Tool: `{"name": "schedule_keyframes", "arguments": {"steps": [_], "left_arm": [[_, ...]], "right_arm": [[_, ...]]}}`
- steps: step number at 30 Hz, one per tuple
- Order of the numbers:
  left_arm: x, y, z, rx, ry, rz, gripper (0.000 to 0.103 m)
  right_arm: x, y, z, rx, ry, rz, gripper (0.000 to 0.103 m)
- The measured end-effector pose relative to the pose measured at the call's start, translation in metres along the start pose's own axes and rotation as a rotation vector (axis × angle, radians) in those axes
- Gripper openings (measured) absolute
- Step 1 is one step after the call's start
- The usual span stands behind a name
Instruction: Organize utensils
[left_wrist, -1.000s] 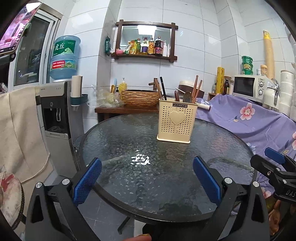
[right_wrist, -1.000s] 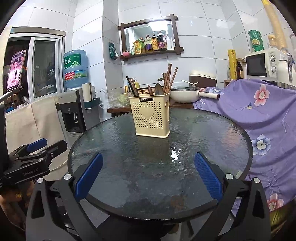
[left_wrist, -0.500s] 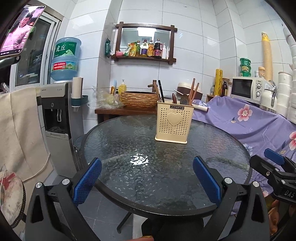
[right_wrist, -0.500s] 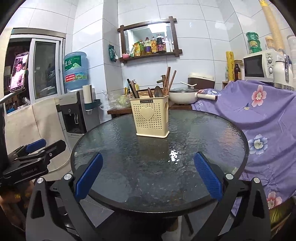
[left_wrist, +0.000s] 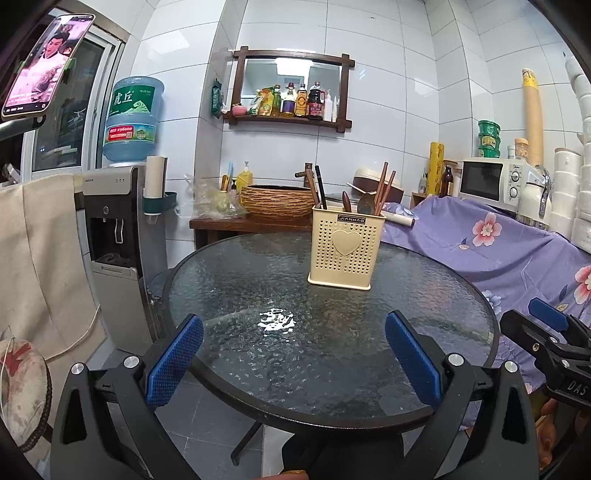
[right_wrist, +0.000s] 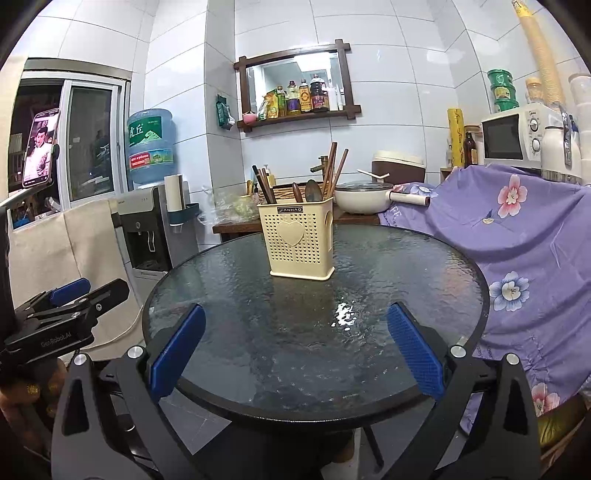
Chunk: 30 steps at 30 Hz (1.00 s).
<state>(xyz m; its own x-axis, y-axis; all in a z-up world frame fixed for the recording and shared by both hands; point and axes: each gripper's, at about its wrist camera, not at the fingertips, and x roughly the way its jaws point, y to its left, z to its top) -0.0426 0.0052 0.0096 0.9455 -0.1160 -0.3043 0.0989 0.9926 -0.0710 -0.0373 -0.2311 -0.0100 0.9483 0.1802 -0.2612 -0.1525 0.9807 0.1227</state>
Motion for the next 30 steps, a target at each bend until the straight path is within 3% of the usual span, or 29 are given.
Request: {"name": "schedule_keyframes", "arguments": {"steps": [30], "left_arm": [[0.0005, 0.0002, -0.0022, 0.001, 0.009, 0.009, 0.097]], "right_arm": [[0.0019, 0.0046, -0.0016, 0.020, 0.017, 0.016, 0.097]]}}
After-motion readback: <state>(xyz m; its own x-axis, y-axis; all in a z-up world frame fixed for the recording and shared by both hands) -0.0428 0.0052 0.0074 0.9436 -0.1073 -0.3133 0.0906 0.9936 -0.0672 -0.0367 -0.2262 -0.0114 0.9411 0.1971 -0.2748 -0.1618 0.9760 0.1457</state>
